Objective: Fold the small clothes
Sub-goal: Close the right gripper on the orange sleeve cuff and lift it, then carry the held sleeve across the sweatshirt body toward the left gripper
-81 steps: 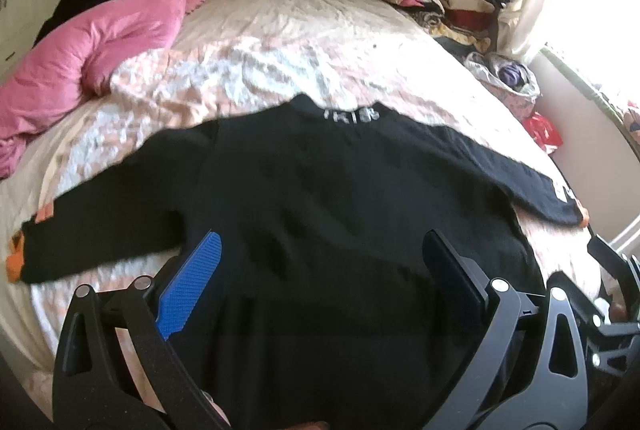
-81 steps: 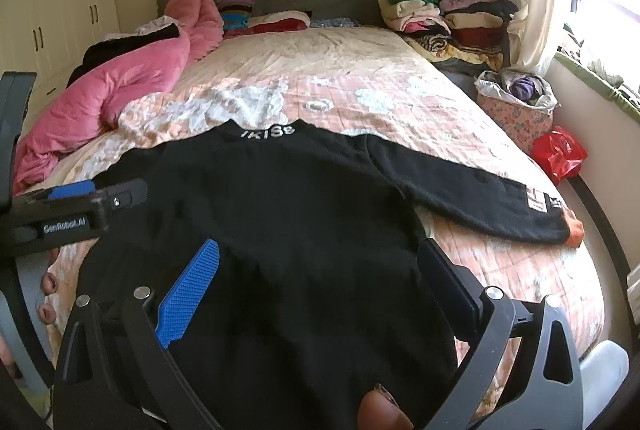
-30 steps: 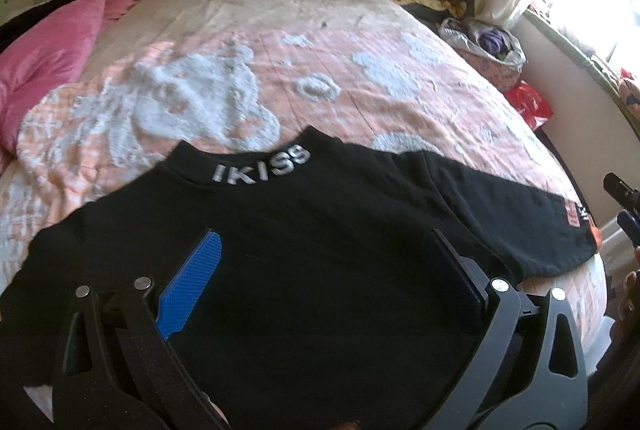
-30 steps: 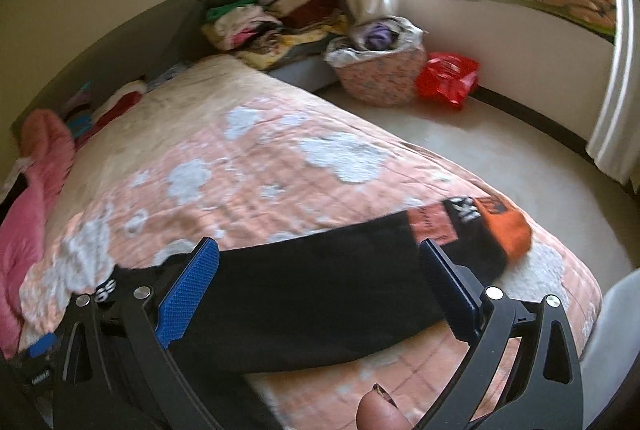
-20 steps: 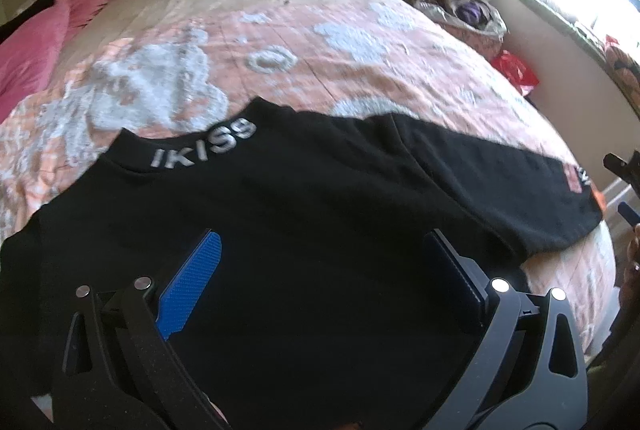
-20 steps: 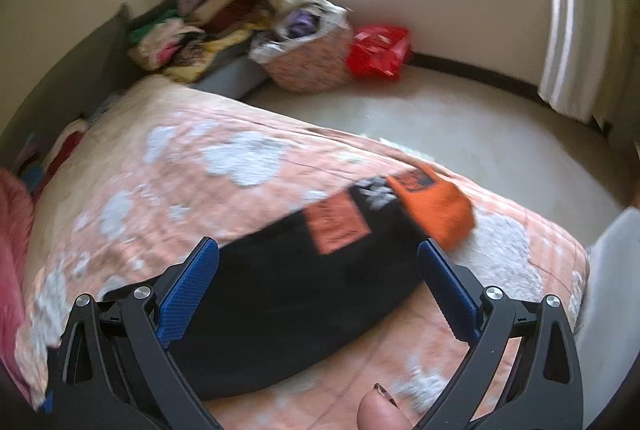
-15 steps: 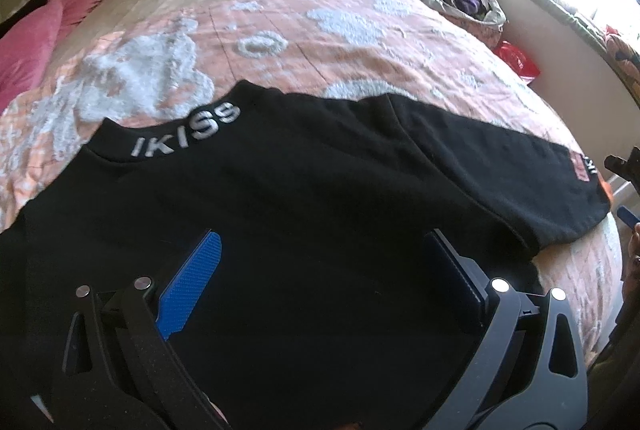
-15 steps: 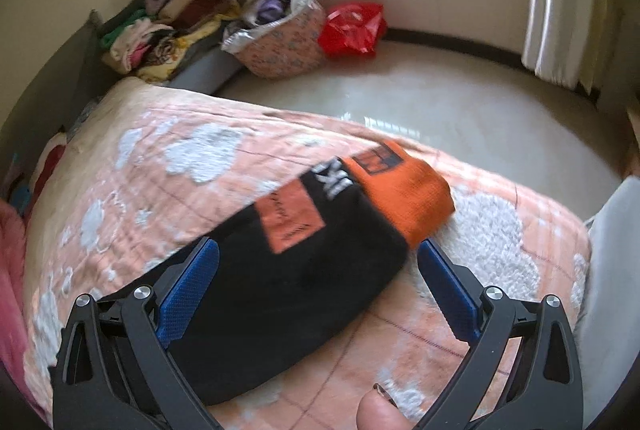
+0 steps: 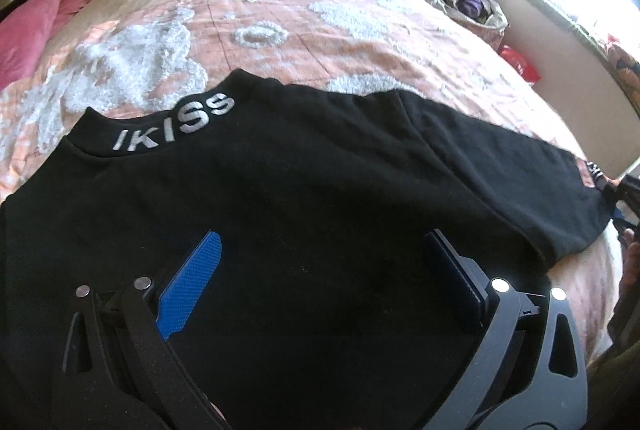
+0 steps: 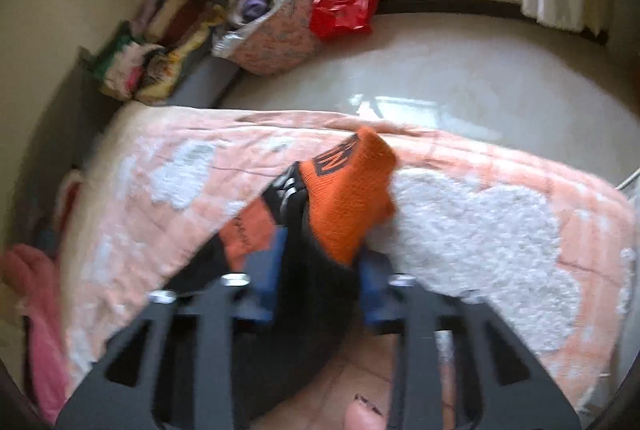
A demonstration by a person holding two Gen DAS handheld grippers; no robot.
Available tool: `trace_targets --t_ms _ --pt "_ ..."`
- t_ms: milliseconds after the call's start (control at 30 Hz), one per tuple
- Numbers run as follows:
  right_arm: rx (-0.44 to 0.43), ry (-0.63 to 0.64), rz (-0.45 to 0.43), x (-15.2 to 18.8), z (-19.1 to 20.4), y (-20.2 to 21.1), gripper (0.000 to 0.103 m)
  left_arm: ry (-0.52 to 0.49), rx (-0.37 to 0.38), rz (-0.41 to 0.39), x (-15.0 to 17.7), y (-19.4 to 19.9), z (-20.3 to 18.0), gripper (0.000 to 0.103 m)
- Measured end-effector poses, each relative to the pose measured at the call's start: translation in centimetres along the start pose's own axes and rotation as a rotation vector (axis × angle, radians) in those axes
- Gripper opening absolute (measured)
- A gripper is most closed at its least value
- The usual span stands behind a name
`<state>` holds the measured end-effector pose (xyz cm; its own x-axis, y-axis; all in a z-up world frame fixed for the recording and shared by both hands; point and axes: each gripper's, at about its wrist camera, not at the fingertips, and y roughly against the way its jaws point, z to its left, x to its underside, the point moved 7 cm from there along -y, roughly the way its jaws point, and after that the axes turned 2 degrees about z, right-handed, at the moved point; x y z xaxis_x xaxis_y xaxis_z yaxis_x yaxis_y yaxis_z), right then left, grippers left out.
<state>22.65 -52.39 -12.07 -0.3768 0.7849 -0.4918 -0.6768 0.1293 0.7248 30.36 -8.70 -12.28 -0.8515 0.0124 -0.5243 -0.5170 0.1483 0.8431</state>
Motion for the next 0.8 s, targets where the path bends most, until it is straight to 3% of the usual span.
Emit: trace_targets --t_ms 333,800 --pt "-0.281 0.175 -0.093 1.0 7.3 5.5 0.017 0.047 0.028 -0.057 -0.9 5.2 1.6 0.095" --pt "-0.436 0.435 -0.111 6.1 15.9 11.4 0.016 0.166 0.101 -0.103 -1.0 10.3 5.5 0.095"
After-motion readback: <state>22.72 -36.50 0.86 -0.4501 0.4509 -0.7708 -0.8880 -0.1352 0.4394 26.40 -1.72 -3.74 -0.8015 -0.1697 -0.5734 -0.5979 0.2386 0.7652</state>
